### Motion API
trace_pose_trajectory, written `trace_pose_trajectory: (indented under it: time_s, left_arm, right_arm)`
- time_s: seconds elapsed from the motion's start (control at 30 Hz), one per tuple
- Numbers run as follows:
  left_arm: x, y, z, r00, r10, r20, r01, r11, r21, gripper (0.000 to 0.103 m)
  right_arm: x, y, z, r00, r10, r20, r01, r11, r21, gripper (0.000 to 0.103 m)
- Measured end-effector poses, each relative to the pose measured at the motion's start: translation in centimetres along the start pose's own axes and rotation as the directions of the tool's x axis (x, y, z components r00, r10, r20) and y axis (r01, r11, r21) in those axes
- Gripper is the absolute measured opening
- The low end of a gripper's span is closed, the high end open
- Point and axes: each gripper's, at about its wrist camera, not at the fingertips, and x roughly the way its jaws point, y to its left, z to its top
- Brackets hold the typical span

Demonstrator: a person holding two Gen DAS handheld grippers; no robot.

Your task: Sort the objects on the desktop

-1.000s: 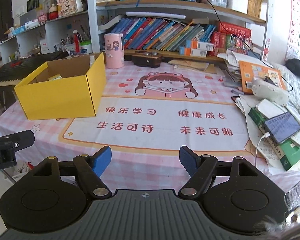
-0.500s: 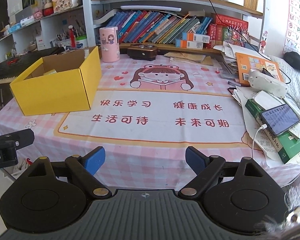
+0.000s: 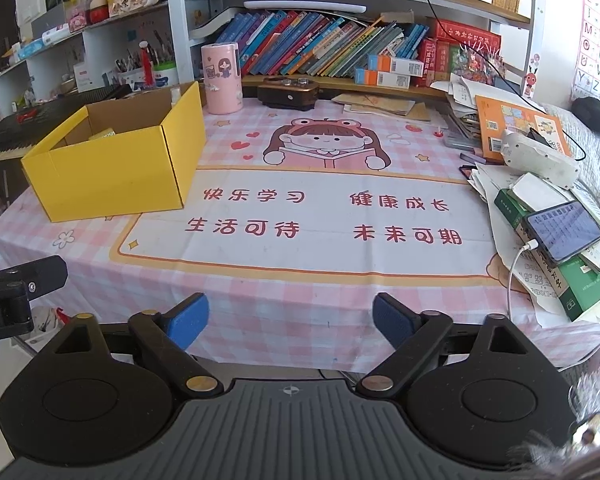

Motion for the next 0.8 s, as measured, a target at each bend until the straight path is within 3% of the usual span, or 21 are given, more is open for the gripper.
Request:
trace_pose_trajectory:
  time_s: [0.33, 0.8]
  left_arm:
    - [0.1, -0.15, -0.09, 1.0, 0.0, -0.016, 0.0, 1.0, -0.001, 0.103]
    - [0.2, -0.2, -0.21, 1.0, 0.001, -0.021, -0.001, 1.0, -0.002, 0.103]
  right_arm:
    - [-0.14, 0.04, 0.05, 1.0, -0.001, 0.003, 0.001, 1.0, -0.001, 0.103]
    - [-0.06, -0.04, -0.08, 1.0, 0.008, -0.002, -0.008, 1.0, -0.002, 0.103]
